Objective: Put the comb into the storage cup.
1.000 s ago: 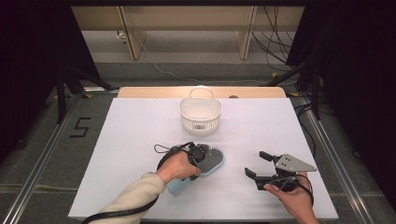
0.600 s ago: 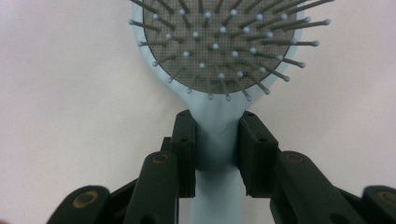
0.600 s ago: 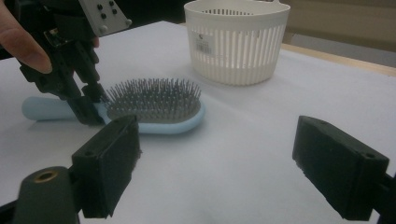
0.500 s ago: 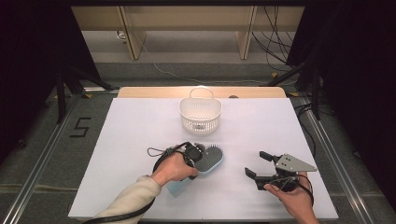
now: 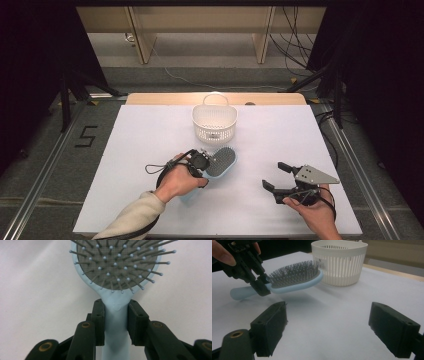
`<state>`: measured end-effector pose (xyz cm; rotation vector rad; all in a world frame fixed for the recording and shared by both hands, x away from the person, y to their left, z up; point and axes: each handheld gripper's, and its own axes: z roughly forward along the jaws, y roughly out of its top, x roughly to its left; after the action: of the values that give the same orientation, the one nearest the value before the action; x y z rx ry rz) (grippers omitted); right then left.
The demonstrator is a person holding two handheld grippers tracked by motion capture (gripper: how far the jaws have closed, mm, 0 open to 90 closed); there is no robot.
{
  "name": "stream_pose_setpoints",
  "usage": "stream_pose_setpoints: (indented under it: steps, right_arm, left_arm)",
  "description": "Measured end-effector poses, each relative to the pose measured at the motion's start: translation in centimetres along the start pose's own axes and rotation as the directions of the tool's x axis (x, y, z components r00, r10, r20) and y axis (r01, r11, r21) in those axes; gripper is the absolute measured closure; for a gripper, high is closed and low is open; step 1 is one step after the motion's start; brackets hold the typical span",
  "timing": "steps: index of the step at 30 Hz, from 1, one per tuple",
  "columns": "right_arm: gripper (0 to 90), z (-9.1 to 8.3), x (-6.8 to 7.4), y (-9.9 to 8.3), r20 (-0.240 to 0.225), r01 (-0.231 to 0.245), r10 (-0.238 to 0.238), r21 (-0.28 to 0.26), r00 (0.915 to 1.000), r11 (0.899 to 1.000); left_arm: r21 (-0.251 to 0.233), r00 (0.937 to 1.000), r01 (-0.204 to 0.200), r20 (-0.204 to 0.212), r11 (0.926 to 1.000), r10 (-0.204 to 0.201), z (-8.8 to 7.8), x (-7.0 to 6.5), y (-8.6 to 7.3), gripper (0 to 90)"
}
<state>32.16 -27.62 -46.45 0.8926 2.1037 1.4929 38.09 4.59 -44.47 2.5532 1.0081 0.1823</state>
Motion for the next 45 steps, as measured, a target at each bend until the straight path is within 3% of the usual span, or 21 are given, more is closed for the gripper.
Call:
stream_pose_setpoints:
  steps: [8, 11, 15, 45]
  right_arm:
    - [15.8, -0.1, 0.0, 0.1, -0.001, 0.0, 0.0, 0.002, 1.0, 1.0]
    - [15.8, -0.1, 0.0, 0.0, -0.003, 0.001, -0.001, 0.001, 1.0, 1.0]
    - [15.8, -0.1, 0.0, 0.0, 0.0, 0.002, -0.002, 0.001, 1.0, 1.0]
    - [15.6, -0.2, 0.0, 0.0, 0.008, -0.001, 0.001, -0.003, 1.0, 1.0]
  left_arm:
    - [-0.039, 0.9999, 0.006, 0.011, 0.9992, -0.006, -0.2, -0.1, -0.2, 69.7]
    - [-0.089, 0.9999, 0.017, 0.001, 0.9959, -0.017, -0.5, 0.0, -0.1, 69.7]
    - [-0.117, 0.9998, 0.021, -0.001, 0.9929, -0.021, -0.8, 0.0, 0.0, 69.7]
    - [-0.235, 0.9994, 0.032, -0.007, 0.9714, -0.034, -1.9, 0.6, 0.2, 69.7]
